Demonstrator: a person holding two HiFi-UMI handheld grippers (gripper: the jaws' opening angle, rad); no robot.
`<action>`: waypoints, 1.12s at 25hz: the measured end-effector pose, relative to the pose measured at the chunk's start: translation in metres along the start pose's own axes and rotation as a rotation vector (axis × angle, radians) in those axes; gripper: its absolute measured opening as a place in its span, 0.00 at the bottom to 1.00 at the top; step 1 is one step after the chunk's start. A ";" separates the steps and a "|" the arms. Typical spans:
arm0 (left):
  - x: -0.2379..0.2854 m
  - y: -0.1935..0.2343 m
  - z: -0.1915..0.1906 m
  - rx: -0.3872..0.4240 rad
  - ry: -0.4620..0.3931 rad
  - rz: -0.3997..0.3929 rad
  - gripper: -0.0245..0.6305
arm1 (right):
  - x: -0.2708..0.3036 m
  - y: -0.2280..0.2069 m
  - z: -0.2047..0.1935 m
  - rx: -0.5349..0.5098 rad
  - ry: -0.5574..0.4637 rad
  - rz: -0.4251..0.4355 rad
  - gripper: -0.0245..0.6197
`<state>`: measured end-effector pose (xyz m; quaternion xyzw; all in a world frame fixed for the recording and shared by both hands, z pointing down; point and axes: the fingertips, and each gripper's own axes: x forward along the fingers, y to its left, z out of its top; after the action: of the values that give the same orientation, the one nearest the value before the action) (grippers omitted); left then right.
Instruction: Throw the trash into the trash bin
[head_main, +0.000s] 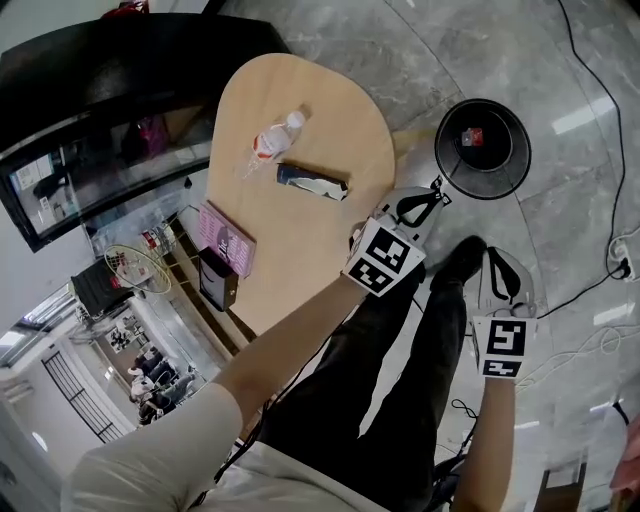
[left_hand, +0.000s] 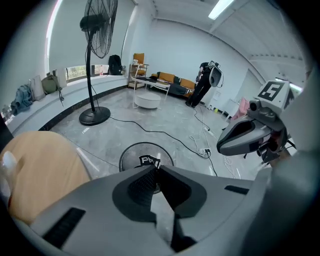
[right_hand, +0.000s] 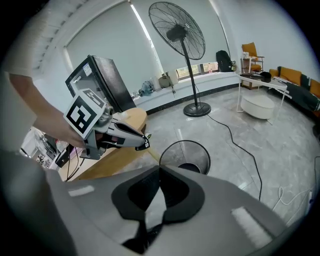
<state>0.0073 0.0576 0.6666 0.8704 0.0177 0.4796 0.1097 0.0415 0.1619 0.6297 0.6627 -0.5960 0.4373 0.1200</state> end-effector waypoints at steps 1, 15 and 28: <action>0.007 -0.002 -0.001 0.001 0.003 -0.003 0.07 | 0.000 -0.005 -0.002 0.007 -0.002 -0.007 0.05; 0.122 -0.003 -0.051 -0.042 0.114 -0.001 0.07 | 0.010 -0.032 -0.032 0.068 -0.030 -0.031 0.05; 0.162 -0.002 -0.070 -0.083 0.201 -0.034 0.38 | 0.016 -0.040 -0.045 0.078 -0.036 -0.039 0.05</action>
<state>0.0365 0.0934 0.8371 0.8123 0.0234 0.5627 0.1513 0.0557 0.1922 0.6817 0.6861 -0.5674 0.4460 0.0921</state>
